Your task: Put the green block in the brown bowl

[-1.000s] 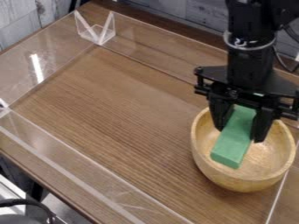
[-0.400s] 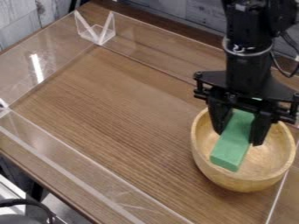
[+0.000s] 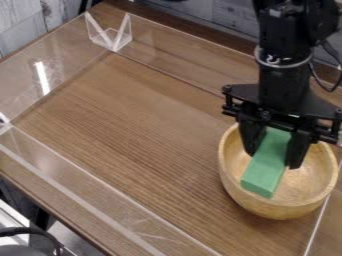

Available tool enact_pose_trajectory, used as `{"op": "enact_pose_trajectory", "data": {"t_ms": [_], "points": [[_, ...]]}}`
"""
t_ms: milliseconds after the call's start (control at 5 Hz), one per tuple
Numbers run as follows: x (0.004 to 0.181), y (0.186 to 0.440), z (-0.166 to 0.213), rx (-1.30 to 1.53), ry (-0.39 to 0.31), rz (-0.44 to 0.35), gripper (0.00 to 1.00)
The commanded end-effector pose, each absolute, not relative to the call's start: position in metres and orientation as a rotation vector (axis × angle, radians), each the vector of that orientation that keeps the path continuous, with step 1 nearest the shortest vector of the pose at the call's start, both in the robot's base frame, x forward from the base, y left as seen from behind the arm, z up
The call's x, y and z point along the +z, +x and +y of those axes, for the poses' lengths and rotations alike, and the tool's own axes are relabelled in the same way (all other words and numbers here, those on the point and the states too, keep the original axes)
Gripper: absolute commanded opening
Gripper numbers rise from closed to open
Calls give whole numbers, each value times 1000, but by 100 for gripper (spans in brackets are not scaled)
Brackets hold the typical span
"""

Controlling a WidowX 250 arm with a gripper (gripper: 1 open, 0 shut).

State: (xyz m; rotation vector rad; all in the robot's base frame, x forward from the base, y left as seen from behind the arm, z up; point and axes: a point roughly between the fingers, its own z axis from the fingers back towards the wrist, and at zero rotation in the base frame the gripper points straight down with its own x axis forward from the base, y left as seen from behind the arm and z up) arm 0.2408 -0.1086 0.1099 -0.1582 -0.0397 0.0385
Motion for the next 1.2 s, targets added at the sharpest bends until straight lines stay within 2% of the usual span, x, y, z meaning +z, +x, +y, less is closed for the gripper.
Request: {"op": "enact_pose_trajectory", "data": {"t_ms": [0,1000], "points": [[115,246,-107,50,-171,-67,0],[109,247,-105,52,-177,-62,0]]}}
